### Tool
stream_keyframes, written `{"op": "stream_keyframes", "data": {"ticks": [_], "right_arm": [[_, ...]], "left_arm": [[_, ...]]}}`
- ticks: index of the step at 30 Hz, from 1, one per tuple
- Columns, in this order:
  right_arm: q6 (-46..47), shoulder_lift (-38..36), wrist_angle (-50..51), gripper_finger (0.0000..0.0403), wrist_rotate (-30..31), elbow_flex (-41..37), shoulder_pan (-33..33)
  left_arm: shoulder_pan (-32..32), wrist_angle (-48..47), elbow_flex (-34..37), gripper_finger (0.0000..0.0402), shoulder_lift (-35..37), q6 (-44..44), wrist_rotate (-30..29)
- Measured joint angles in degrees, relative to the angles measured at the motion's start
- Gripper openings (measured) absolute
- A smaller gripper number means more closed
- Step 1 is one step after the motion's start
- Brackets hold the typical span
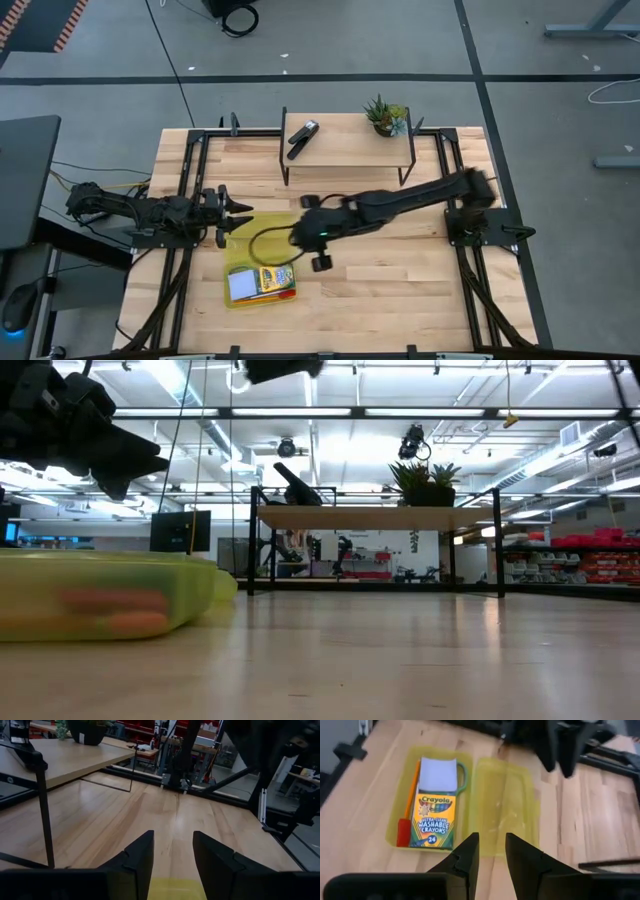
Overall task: Pack school essentials
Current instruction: Return to Home Position
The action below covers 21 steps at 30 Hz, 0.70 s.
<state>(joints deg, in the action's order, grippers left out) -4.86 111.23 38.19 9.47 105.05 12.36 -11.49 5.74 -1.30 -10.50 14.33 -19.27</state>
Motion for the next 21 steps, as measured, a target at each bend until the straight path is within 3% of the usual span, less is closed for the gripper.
{"op": "stream_keyframes", "data": {"ticks": [11, 21], "right_arm": [[6.89, -32.00, -30.32, 0.0101, 1.33, -44.77, -0.05], [10.22, -59.79, -47.33, 0.0101, 1.23, -71.36, -0.72]], "left_arm": [[0.00, 0.02, -0.02, 0.0153, 0.00, 0.02, 0.00], [0.00, 0.02, -0.04, 0.0148, 0.00, -0.02, 0.00]]}}
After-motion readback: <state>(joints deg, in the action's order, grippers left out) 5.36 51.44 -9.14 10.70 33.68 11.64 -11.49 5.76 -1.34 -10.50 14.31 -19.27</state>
